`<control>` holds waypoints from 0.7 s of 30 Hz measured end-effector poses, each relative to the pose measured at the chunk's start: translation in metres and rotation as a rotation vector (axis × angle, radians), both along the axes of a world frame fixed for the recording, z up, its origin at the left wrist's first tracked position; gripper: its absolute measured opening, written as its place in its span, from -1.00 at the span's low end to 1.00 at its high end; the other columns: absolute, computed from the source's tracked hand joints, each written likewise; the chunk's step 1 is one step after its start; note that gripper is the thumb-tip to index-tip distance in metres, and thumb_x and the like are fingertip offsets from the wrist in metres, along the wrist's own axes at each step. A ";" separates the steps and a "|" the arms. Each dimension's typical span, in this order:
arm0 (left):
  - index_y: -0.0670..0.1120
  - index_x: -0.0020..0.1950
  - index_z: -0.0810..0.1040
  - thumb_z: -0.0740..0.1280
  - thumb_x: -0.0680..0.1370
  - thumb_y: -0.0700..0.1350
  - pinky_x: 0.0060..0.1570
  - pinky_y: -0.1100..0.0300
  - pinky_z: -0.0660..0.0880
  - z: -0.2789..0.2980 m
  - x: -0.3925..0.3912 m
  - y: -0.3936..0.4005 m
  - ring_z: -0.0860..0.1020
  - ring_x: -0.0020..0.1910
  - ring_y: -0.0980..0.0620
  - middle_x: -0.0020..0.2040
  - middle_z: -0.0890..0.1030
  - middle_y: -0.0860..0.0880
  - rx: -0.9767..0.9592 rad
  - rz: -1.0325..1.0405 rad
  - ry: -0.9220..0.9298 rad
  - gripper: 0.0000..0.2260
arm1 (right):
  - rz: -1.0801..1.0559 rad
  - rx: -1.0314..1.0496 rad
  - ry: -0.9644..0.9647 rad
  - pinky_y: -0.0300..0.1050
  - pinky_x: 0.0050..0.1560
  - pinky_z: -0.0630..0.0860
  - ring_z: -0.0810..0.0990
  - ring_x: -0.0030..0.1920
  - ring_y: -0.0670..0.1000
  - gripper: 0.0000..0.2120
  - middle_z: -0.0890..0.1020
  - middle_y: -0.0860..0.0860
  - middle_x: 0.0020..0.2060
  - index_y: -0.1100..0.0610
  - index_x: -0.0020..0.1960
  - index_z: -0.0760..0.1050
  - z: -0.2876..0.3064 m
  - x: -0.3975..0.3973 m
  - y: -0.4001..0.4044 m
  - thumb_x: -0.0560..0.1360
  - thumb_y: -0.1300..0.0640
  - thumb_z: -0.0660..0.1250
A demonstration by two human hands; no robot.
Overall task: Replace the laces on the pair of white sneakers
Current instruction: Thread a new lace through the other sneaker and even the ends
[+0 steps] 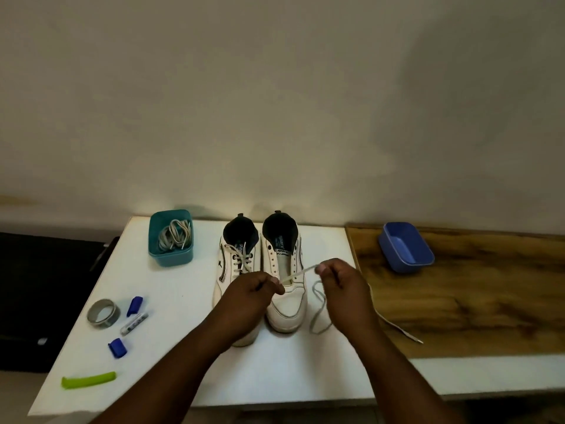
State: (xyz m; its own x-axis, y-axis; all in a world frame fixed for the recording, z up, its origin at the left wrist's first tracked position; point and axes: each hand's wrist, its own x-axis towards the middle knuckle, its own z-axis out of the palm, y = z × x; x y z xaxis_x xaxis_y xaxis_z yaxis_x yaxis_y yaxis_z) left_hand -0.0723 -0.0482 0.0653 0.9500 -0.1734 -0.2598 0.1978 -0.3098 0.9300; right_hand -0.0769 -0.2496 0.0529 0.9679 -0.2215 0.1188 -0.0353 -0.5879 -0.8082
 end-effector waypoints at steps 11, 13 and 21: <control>-0.05 -0.20 0.65 0.25 0.67 -0.12 -0.19 0.17 0.50 -0.027 0.013 -0.009 0.59 -0.30 0.13 -0.29 0.66 0.00 0.037 -0.001 -0.044 -0.71 | 0.533 -0.104 0.144 -0.24 0.39 0.39 0.46 0.37 -0.23 -0.52 0.50 -0.21 0.40 -0.16 0.53 0.37 -0.018 0.002 0.027 0.63 0.10 0.26; -0.07 -0.21 0.65 0.26 0.67 -0.11 -0.26 0.17 0.44 -0.028 0.016 -0.011 0.54 -0.38 0.18 -0.34 0.63 -0.01 0.042 0.020 -0.016 -0.71 | 0.496 -0.018 0.163 -0.28 0.23 0.49 0.58 0.17 -0.27 -0.63 0.61 -0.27 0.22 -0.15 0.41 0.51 -0.019 0.003 0.028 0.65 0.12 0.30; -0.08 -0.29 0.62 0.30 0.67 0.02 -0.42 0.32 0.33 -0.029 0.029 -0.023 0.44 -0.54 0.22 -0.49 0.53 0.09 -0.003 0.135 0.062 -0.63 | 0.309 0.094 0.097 -0.33 -0.07 0.53 0.66 -0.05 -0.24 -0.87 0.71 -0.19 -0.07 -0.07 0.08 0.70 -0.021 0.014 0.019 0.59 0.10 0.42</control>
